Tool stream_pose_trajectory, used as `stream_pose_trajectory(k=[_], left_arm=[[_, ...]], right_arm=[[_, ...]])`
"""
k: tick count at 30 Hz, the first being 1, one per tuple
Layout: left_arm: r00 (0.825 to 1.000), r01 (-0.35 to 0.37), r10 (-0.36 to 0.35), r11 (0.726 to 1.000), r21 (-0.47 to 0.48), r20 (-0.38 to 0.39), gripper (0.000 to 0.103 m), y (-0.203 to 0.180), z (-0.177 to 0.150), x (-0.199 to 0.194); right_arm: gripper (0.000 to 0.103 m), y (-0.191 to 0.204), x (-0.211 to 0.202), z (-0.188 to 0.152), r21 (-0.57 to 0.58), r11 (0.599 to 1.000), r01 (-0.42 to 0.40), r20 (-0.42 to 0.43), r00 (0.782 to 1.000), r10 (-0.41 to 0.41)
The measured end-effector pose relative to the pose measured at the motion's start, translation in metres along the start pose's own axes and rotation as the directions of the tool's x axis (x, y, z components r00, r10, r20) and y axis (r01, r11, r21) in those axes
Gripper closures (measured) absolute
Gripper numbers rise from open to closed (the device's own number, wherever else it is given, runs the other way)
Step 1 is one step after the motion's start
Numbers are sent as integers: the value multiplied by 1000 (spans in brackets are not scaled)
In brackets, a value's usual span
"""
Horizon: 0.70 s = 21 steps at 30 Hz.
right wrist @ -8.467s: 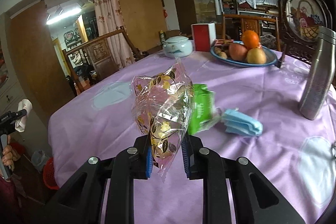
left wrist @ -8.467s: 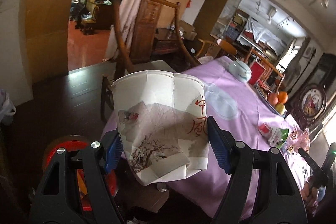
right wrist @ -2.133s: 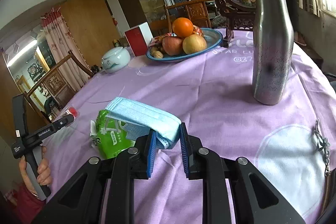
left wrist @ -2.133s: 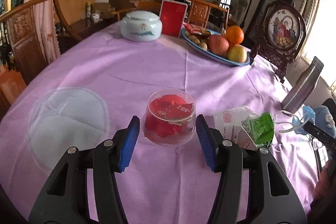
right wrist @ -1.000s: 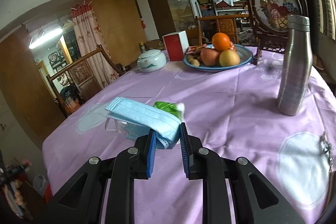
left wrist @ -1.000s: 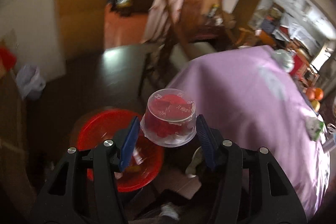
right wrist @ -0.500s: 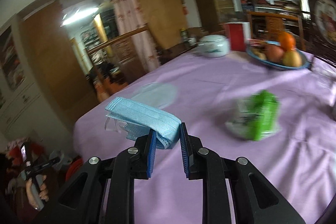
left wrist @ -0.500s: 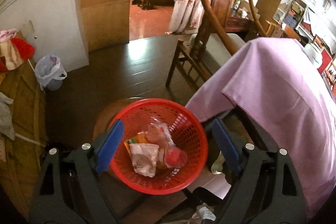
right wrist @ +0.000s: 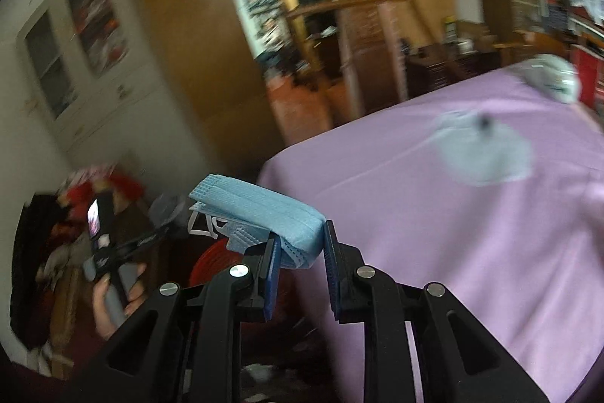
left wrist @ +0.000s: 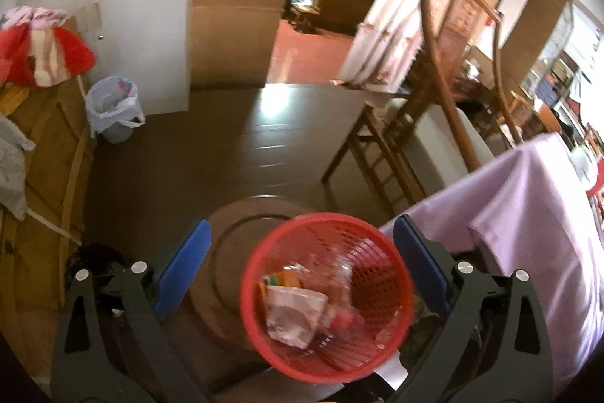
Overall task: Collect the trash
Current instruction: 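Carry the clear cup and blue masks to the red wastebasket and open both tools, then return both open tools to the table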
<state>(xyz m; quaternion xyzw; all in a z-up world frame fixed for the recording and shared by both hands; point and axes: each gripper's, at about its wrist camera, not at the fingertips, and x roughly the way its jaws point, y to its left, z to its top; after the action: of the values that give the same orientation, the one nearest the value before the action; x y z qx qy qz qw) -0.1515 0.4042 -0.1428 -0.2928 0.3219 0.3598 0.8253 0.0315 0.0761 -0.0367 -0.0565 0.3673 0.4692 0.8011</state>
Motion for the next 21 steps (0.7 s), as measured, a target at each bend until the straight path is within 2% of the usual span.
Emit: stream_pose_trajectory(k=[3, 6, 11, 12, 13, 14, 17, 21], left_arm=[[1000, -15, 15, 999, -44, 0, 9, 21, 4, 7], [999, -42, 42, 996, -83, 0, 9, 41, 6, 14], [998, -70, 70, 988, -141, -4, 9, 67, 9, 19], [997, -74, 75, 986, -150, -4, 9, 72, 9, 19], [997, -77, 78, 985, -153, -2, 9, 74, 9, 19], [996, -85, 87, 984, -154, 3, 9, 76, 10, 18], [994, -102, 106, 984, -145, 17, 9, 77, 10, 16], [995, -95, 98, 987, -130, 20, 9, 72, 9, 17]], right_arm=[[81, 33, 38, -1, -46, 998, -50, -87, 995, 45], [81, 62, 78, -8, -92, 992, -91, -177, 981, 74], [77, 99, 142, -21, -137, 981, -137, -309, 947, 90], [72, 106, 158, -23, -139, 979, -152, -344, 934, 96], [61, 109, 168, -26, -136, 978, -155, -362, 927, 97], [57, 112, 179, -28, -132, 980, -151, -379, 921, 91], [56, 113, 187, -30, -123, 982, -147, -393, 915, 88], [56, 103, 171, -26, -135, 985, -111, -353, 934, 57]])
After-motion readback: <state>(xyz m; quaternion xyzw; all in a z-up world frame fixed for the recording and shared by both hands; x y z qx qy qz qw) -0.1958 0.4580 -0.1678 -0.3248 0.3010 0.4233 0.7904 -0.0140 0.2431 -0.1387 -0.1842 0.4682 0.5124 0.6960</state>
